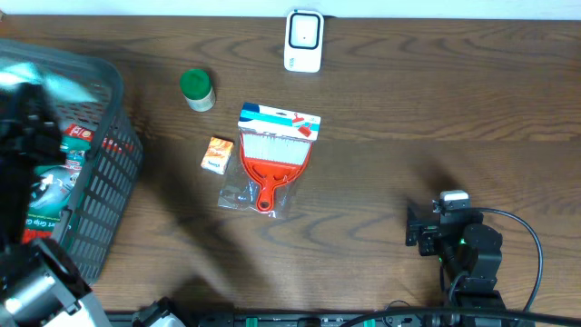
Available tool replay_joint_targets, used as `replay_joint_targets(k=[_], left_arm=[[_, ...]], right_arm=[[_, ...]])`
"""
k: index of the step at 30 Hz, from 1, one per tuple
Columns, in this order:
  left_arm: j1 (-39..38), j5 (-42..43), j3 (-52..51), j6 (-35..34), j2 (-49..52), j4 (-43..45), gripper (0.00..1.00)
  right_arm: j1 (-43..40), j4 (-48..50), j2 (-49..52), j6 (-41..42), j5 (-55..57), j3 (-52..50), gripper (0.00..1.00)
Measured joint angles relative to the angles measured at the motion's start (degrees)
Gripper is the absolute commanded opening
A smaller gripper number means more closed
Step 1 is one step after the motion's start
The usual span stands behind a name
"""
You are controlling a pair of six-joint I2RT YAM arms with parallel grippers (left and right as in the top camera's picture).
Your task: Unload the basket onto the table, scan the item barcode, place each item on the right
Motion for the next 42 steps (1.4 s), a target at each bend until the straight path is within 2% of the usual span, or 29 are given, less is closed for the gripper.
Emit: replay_joint_targets(k=[6,13,23,27,32,35,42], left_arm=[[-10.4,6.8,0.0,0.4,5.1,-2.1,0.34],[-23.5,6.7,0.0,4.9,18.5,-4.1,0.34],[-39.0,-1.4,0.0,13.4,39.8,-13.3,0.36],[-44.3,-4.2,0.0,15.4,46.4,-15.1,0.42],[-49.5,-9.7,0.0,16.2,51.1,-18.1,0.42],[-51.6,-16.4,0.0,16.9,52.0,-20.9,0.42],[-52.1,-30.1,0.0,17.0,52.0,-25.3,0.41]], right_arm=[[0.0,0.0,0.0,0.0,0.0,0.0,0.99],[0.0,-0.1,0.0,0.0,0.0,0.0,0.99],[0.0,-0.5,0.0,0.1,0.0,0.0,0.99],[0.0,-0.5,0.0,0.2,0.0,0.0,0.99],[0.0,-0.5,0.0,0.2,0.0,0.0,0.99],[0.0,-0.5,0.0,0.2,0.0,0.0,0.99],[0.0,-0.5,0.0,0.2,0.0,0.0,0.99]])
